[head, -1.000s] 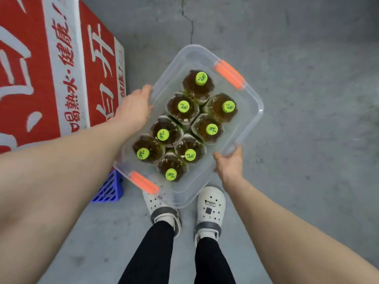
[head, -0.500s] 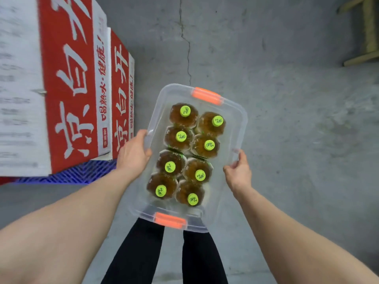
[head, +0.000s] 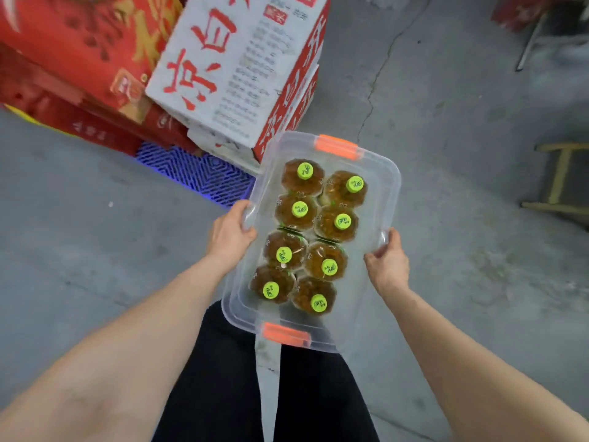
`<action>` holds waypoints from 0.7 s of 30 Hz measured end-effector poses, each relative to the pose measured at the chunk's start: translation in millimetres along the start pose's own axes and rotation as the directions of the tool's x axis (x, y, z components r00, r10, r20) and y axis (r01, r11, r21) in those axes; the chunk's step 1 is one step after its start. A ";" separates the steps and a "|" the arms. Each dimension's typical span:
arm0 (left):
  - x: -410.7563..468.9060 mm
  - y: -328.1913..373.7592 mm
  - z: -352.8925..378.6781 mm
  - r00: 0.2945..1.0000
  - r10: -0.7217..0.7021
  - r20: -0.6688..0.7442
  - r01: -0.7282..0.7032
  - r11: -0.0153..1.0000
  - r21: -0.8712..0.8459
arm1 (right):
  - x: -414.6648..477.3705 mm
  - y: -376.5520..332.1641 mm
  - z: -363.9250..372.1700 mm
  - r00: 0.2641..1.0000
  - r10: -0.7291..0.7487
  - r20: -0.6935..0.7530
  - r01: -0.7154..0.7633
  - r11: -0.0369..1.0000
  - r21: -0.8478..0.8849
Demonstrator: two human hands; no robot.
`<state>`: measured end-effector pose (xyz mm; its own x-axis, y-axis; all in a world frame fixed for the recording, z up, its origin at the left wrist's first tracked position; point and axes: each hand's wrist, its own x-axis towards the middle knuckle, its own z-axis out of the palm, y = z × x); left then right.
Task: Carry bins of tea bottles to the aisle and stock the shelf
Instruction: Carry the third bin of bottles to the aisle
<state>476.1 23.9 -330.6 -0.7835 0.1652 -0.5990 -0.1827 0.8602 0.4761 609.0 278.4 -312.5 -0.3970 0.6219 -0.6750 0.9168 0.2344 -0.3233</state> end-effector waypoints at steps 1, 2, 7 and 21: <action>-15.7 -8.8 -7.8 0.999 -0.018 -0.029 0.017 1.000 -0.019 | -13.3 -7.3 0.0 0.999 -0.034 0.006 0.034 0.999 -0.031; -29.8 -18.5 -14.9 0.998 -0.037 -0.060 0.035 0.999 -0.037 | -25.2 -14.8 1.8 0.998 -0.069 0.016 0.070 0.996 -0.064; -81.9 -91.9 -41.7 0.965 -0.207 -0.158 0.181 0.970 -0.164 | -71.0 -55.0 37.8 0.969 -0.221 0.107 0.239 0.949 -0.207; -304.5 -362.6 -102.0 0.701 -0.626 -0.342 0.408 0.746 -0.527 | -294.4 -152.9 259.2 0.717 -0.510 0.475 0.695 0.478 -0.537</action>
<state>720.3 -387.5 -255.2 -0.6382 -0.5876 -0.4974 -0.7689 0.4546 0.4495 574.7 -134.3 -236.3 -0.7724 -0.0285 -0.6345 0.1851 0.9456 -0.2677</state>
